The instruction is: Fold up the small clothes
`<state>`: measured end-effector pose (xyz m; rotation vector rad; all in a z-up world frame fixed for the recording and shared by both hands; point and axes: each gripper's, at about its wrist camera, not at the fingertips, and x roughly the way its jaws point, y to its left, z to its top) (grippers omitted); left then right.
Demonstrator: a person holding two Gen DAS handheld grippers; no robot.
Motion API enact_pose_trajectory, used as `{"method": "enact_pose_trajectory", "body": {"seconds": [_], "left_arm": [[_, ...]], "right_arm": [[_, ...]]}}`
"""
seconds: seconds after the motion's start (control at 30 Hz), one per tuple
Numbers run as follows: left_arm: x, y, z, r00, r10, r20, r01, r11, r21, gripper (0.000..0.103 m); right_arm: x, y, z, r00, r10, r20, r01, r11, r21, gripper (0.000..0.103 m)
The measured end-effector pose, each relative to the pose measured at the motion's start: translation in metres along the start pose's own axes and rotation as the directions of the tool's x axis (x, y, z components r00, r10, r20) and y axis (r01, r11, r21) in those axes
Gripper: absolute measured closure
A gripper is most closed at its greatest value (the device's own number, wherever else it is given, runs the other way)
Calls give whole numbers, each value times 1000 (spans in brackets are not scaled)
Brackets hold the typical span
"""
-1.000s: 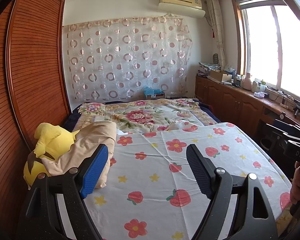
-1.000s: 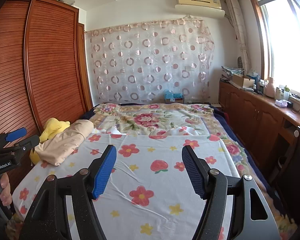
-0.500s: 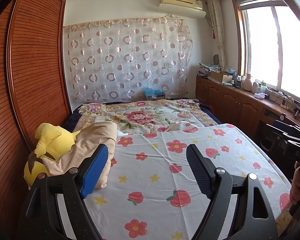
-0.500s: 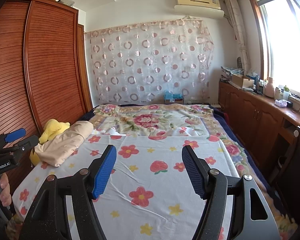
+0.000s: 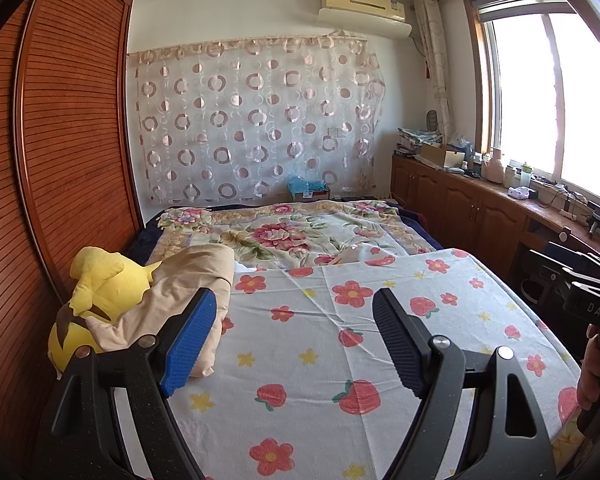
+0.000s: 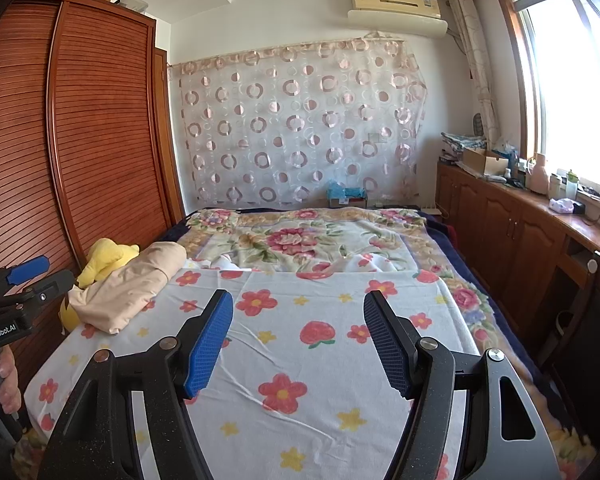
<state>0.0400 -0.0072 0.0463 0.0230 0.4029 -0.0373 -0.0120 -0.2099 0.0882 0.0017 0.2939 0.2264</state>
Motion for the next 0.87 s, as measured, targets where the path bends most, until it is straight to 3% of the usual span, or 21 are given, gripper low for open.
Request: {"method": "enact_pose_trajectory", "body": {"seconds": [0.87], "left_arm": [[-1, 1, -2, 1000, -2, 2, 2, 1000, -3, 22]], "right_arm": [[1, 1, -2, 1000, 1, 5, -1, 1000, 0, 33]]}}
